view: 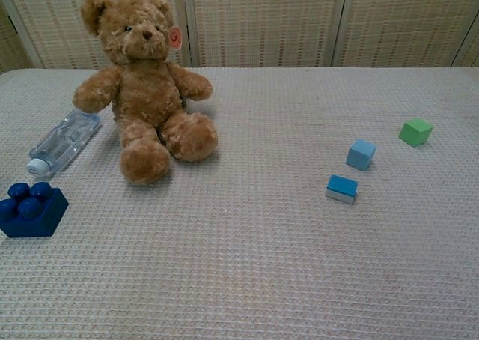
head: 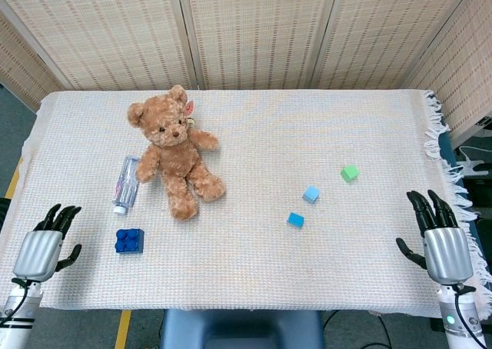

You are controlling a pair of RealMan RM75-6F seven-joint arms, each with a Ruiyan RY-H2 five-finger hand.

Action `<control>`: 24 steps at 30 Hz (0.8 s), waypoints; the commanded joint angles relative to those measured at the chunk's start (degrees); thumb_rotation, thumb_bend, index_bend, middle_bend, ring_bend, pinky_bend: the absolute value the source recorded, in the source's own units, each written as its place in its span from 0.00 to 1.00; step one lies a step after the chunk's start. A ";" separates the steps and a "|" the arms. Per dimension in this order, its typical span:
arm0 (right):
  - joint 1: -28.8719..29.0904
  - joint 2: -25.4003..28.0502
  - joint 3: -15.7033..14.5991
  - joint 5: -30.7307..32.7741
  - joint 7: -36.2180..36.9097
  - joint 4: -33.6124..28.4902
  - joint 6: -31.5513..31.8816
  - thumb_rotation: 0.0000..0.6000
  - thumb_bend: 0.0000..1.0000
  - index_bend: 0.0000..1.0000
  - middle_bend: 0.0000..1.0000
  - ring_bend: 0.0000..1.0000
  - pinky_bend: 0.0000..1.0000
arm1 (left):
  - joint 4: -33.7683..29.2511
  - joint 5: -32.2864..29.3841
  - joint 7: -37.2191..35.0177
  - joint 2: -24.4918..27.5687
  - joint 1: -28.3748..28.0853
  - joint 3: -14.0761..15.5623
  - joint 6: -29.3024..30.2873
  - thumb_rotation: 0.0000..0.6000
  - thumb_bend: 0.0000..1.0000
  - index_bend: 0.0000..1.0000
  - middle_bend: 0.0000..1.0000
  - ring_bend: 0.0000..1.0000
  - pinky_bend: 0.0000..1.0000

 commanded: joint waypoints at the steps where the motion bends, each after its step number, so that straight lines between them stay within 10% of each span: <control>1: -0.70 0.43 -0.22 -0.21 -0.02 -0.58 0.06 1.00 0.09 0.07 0.09 0.00 0.13 | 0.46 0.03 -0.35 -0.37 -0.32 -0.10 -0.29 1.00 0.36 0.12 0.11 0.04 0.32; 24: -0.97 2.75 -0.59 -6.34 7.35 0.47 0.19 1.00 0.09 0.05 0.09 0.00 0.13 | 10.76 -5.22 4.32 -12.57 -7.73 -5.79 -6.09 1.00 0.36 0.09 0.16 0.14 0.38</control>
